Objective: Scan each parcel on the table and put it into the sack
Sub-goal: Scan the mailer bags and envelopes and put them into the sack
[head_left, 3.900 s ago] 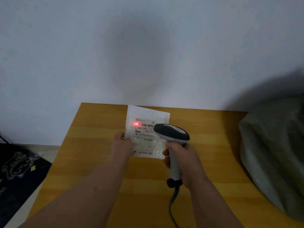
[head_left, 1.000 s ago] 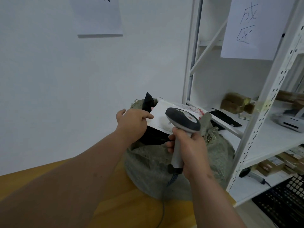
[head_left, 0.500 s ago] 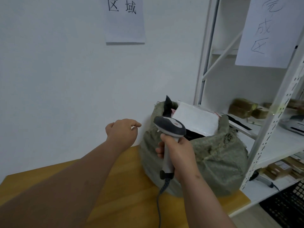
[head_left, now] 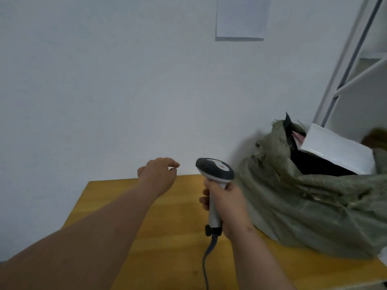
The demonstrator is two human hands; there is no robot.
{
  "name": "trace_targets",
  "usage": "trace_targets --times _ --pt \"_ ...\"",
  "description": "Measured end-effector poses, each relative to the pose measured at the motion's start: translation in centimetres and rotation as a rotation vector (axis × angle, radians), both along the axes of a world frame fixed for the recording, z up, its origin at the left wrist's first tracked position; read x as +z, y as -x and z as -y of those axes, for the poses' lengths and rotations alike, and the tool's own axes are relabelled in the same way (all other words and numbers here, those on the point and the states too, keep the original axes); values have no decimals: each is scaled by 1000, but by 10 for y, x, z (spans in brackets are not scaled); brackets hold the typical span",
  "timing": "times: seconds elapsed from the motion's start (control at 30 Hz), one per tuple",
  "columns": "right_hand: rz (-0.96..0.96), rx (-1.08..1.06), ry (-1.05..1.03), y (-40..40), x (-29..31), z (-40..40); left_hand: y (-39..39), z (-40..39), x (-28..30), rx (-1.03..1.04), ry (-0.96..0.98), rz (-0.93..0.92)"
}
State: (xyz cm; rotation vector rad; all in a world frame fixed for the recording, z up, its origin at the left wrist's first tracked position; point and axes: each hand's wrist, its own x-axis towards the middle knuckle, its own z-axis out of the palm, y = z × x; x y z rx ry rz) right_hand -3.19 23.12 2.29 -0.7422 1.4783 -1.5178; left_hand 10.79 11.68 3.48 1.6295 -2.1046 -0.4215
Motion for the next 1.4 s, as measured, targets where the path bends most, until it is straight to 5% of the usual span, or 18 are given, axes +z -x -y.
trace_targets --times 0.77,1.4 --pt "7 282 -311 -38 -95 157 -71 99 -100 292 -338 66" --pt "-35 275 -704 -87 -218 261 -115 181 -224 197 -535 242"
